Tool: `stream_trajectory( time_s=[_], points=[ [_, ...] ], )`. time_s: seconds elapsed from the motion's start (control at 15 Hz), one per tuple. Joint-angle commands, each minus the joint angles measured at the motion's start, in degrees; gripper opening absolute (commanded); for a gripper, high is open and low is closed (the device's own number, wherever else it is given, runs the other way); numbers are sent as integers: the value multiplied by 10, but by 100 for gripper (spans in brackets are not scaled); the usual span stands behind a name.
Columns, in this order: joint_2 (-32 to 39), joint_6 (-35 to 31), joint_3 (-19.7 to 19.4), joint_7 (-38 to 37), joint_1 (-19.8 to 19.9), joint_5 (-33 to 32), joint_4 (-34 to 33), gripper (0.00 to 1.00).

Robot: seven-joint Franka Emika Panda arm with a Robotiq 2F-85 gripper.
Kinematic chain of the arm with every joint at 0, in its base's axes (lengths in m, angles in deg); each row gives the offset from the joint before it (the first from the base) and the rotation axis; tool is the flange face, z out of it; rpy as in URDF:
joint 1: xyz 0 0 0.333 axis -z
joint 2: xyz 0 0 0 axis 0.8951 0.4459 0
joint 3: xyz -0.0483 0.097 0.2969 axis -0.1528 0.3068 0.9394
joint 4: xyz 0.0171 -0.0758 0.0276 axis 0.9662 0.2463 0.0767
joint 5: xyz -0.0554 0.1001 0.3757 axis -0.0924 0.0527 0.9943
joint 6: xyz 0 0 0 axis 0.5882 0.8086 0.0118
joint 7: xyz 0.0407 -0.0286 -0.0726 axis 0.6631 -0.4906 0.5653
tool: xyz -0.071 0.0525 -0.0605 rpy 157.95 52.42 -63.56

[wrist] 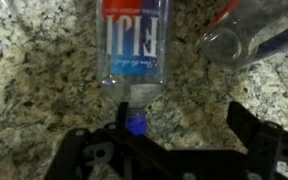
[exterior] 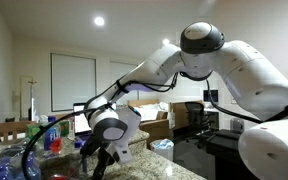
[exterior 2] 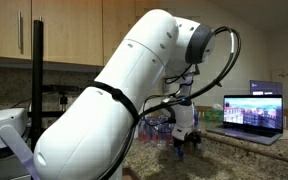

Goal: Put the water bottles upright

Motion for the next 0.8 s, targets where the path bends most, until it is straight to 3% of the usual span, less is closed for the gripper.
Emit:
stream_trajectory(
  time_s=[0.0,0.47,0.73],
  points=[
    [15,-5,9,54,0,60,-17,100],
    [143,-3,41,78,16,196,-1,100],
    [133,-3,49,122,19,237,-17,100]
  ],
)
